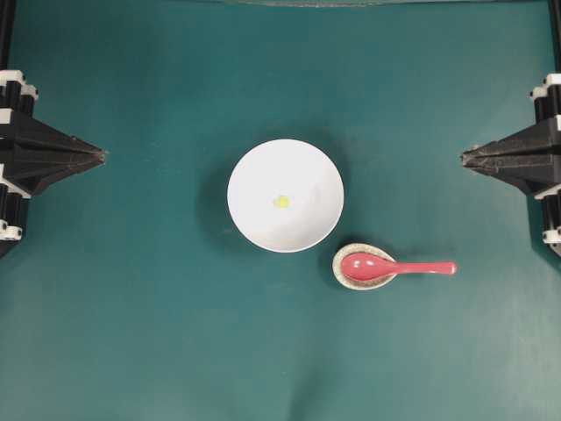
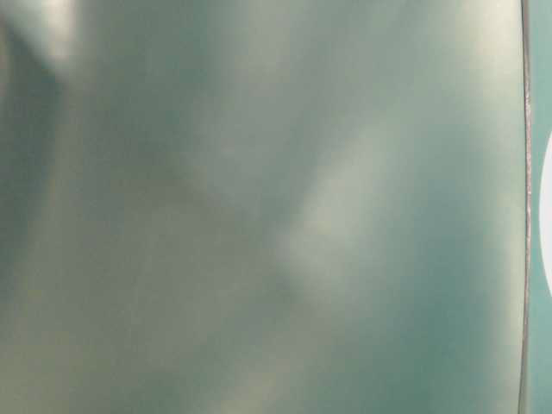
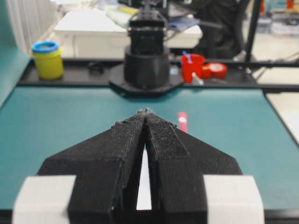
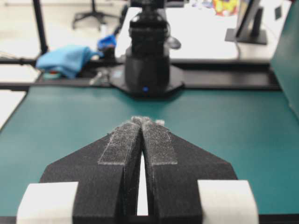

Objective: Scoop the yellow hexagonal prism block from the bowl with a spoon using the right arm.
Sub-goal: 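Move the right gripper to the red spoon handle on the spoon rest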

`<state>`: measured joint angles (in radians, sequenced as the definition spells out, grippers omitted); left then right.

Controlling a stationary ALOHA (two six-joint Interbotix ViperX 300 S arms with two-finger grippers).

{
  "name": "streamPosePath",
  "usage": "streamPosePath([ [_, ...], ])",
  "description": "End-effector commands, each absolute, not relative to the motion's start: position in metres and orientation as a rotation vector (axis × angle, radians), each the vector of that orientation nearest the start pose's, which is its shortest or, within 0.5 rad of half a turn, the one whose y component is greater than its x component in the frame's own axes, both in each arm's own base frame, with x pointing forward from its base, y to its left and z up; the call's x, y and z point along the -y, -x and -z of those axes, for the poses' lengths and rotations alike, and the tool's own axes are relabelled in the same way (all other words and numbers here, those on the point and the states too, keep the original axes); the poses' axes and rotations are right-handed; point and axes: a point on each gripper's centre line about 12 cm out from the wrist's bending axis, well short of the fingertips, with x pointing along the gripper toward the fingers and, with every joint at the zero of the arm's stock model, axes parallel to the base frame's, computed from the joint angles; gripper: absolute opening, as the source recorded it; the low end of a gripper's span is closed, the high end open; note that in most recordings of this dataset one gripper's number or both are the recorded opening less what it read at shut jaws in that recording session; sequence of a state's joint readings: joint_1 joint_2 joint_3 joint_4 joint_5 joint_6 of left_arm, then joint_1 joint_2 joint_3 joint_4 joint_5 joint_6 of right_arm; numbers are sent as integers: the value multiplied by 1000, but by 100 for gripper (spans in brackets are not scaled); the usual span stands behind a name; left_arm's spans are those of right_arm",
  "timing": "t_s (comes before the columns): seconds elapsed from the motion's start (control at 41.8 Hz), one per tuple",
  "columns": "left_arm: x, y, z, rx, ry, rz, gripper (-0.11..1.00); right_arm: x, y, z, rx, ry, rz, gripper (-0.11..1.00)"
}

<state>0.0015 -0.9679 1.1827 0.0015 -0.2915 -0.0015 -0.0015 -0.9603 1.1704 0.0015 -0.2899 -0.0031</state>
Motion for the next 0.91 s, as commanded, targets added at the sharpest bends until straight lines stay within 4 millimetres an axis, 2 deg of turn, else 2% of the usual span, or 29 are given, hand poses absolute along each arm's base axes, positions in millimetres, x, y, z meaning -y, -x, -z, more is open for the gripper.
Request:
streamPosePath([
  [0.0,-5,-199,-300,101,-12,-26,0,0,-201,-297,83,-3,2,-1],
  [0.239,-7,-204,-293,69,-16,-32,0,1,-203,-292,38,-23,6,1],
  [0.311,-7,-204,-294,72,-16,-32,0,1,-203,-291,35,-23,6,5],
  [0.383,-6,-204,-293,70,-16,-30,0,1,-205,-287,18,-24,7,18],
  [0.478,-6,-204,-293,70,-16,-30,0,1,-209,-279,-15,-26,7,43],
  [0.574,-6,-204,-293,67,-16,-30,0,1,-214,-268,-52,-37,10,55],
  [0.693,-6,-204,-293,67,-14,-30,0,2,-222,-253,-92,-58,18,53],
  [0.885,-6,-204,-292,63,-14,-30,0,-1,-227,-218,-122,-95,22,52],
])
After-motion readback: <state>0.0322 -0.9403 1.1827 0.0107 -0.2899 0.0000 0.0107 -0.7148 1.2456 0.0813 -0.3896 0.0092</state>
